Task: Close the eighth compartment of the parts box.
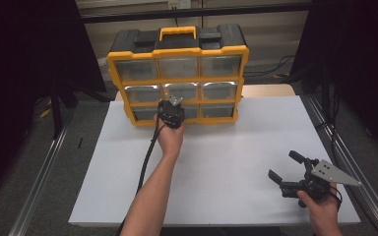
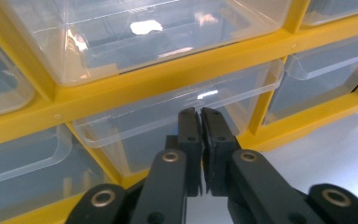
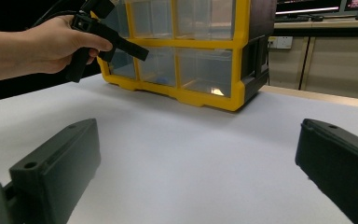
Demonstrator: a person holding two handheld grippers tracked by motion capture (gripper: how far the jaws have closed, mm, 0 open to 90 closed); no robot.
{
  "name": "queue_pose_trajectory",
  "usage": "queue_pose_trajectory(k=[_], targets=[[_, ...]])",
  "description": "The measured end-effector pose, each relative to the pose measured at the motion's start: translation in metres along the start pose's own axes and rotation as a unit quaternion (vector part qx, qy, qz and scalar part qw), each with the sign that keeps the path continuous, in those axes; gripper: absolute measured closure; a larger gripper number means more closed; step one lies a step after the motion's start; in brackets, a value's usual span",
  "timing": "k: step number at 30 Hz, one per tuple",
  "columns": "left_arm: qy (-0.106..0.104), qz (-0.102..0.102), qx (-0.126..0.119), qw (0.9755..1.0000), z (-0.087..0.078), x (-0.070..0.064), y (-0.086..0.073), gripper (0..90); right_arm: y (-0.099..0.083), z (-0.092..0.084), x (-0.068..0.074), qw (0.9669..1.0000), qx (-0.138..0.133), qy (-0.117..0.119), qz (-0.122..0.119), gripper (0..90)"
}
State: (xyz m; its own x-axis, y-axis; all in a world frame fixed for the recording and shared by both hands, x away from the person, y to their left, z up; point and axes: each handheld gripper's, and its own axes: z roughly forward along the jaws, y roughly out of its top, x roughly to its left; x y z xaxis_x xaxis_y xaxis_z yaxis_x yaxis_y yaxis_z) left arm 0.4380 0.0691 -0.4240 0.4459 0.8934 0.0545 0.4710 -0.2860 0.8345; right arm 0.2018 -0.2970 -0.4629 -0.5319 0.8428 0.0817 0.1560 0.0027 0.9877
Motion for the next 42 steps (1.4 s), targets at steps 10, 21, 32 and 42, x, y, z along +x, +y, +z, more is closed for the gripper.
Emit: queue_pose_trajectory(k=[10, 21, 32, 42], targets=[[-0.002, -0.009, -0.003, 1.0, -0.001, -0.001, -0.001, 81.5, 0.0, 0.0, 0.0, 1.0, 0.0, -0.001, -0.001, 0.0], [-0.01, -0.017, -0.003, 0.9998, -0.005, -0.002, -0.005, 70.0, 0.0, 0.0, 0.0, 1.0, 0.002, 0.002, -0.002, 0.0], [-0.015, -0.022, -0.008, 0.9996, -0.006, -0.005, -0.01, 51.2, 0.0, 0.0, 0.0, 1.0, 0.003, 0.002, -0.004, 0.0], [-0.006, -0.023, -0.01, 0.9997, -0.007, -0.007, -0.011, 32.7, 0.0, -0.001, 0.001, 1.0, 0.002, 0.001, -0.003, 0.0]])
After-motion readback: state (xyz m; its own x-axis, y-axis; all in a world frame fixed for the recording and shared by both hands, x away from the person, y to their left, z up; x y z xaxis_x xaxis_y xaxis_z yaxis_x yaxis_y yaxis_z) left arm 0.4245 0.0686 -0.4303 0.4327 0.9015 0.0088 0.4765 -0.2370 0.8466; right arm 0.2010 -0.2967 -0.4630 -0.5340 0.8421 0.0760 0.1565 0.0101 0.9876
